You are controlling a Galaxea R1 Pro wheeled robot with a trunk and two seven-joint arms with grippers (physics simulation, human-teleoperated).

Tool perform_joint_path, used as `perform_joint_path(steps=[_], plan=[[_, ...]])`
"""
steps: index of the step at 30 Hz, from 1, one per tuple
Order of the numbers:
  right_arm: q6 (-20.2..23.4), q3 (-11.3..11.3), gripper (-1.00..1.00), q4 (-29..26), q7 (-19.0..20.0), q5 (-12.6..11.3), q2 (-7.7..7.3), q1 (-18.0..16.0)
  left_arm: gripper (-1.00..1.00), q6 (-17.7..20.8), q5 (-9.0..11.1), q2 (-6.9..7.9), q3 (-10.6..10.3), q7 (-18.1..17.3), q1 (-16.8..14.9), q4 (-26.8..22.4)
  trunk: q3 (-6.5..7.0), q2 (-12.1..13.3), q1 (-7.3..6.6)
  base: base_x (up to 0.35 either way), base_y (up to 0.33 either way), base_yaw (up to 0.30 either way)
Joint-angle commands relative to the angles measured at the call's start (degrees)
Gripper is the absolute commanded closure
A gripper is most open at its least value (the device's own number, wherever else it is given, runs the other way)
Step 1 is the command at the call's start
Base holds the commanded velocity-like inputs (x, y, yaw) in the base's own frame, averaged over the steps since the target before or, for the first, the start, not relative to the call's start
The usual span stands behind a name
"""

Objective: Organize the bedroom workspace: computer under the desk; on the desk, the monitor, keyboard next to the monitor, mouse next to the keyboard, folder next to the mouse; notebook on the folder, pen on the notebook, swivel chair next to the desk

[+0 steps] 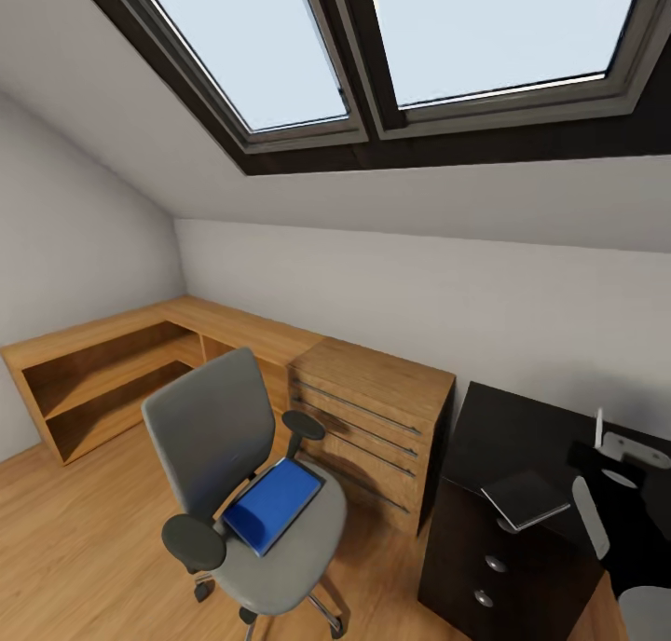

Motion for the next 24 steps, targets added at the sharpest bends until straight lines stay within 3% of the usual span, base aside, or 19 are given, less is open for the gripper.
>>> perform_joint_path(steps=[1,2,5,13,16,19,24], plan=[[0.2,0.1,1.0,-0.2,-0.7,-0.6,0.01,0.0,-1.0,-0.7,0.6,0.09,-0.3,0.4,0.0,-0.1,-0.09,-0.1,0.03,0.0,0.0,0.0],[0.1,0.0,1.0,-1.0,-0.9,-0.4,0.65,0.0,-1.0,-1.5,0.6,0.09,-0.4,0.1,0.1,0.3,-0.03,-0.1,0.03,0.0,0.0,-0.179],[0.0,0.0,1.0,-1.1,-0.9,-0.3,0.66,0.0,-1.0,-1.5,0.6,0.1,-0.4,0.0,0.1,0.3,0.16,-0.1,0.03,-0.066,0.0,-0.183],[0.0,0.0,1.0,-1.2,-0.9,-0.3,0.66,0.0,-1.0,-1.5,0.5,-0.13,-0.9,-1.3,0.1,0.3,0.68,-0.1,0.03,-0.305,0.0,-0.191],[0.0,0.0,1.0,-1.2,-0.9,-0.3,0.66,0.0,-1.0,-1.5,0.5,-0.24,-3.6,-1.3,0.1,0.9,0.88,-0.1,0.03,-0.249,0.0,-0.192],[0.2,0.0,1.0,-1.3,-0.9,-0.3,0.66,0.0,-1.0,-1.6,0.4,-0.19,-9.1,-1.3,0.1,2.3,1.07,-0.1,0.03,-0.191,0.0,-0.194],[0.3,0.0,1.0,-2.0,-0.9,-0.2,0.64,0.0,-1.0,-3.1,0.4,-0.23,-11.5,-1.3,0.1,2.9,1.4,-0.1,0.03,-0.072,0.0,-0.199]])
